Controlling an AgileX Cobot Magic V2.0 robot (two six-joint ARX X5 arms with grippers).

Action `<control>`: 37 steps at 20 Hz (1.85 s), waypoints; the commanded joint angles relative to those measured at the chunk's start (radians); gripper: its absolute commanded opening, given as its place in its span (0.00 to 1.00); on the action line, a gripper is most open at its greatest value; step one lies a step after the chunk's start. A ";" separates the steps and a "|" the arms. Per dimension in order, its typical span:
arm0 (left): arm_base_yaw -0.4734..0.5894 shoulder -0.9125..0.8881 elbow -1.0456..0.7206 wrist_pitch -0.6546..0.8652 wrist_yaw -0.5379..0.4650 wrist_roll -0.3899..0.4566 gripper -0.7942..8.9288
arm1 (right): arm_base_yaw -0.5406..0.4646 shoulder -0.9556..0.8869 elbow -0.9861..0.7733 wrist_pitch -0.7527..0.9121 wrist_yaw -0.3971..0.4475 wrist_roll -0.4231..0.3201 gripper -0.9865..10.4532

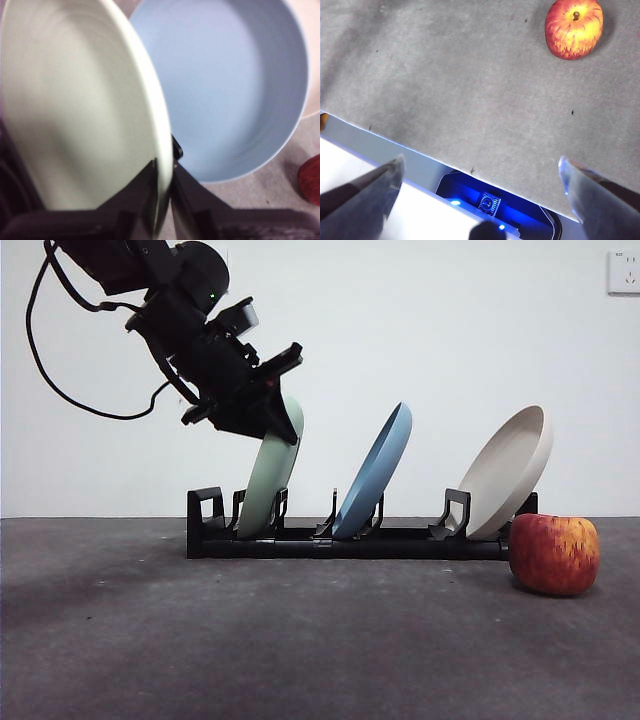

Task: Take the green plate from the plate rack,put the plate on the table,take the apple from the table,put the apple in the plate

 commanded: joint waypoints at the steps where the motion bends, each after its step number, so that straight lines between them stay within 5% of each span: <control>1: 0.000 0.006 0.000 -0.002 0.058 -0.006 0.07 | 0.002 0.000 0.003 0.004 0.000 0.003 0.64; 12: 0.000 -0.124 0.112 -0.177 0.061 0.002 0.07 | 0.002 0.000 0.003 0.005 0.001 0.003 0.64; 18: -0.035 -0.303 0.112 -0.404 0.047 0.135 0.07 | 0.002 0.000 0.003 0.005 0.000 0.009 0.64; 21: -0.130 -0.389 0.112 -0.555 -0.129 0.229 0.07 | 0.002 0.000 0.003 0.005 0.000 0.027 0.64; 29: -0.507 -0.369 0.079 -0.728 -0.592 0.245 0.07 | 0.002 0.000 0.003 0.005 0.000 0.045 0.64; 37: -0.646 -0.327 -0.268 -0.520 -0.719 0.246 0.07 | 0.002 0.000 0.003 0.005 0.000 0.044 0.64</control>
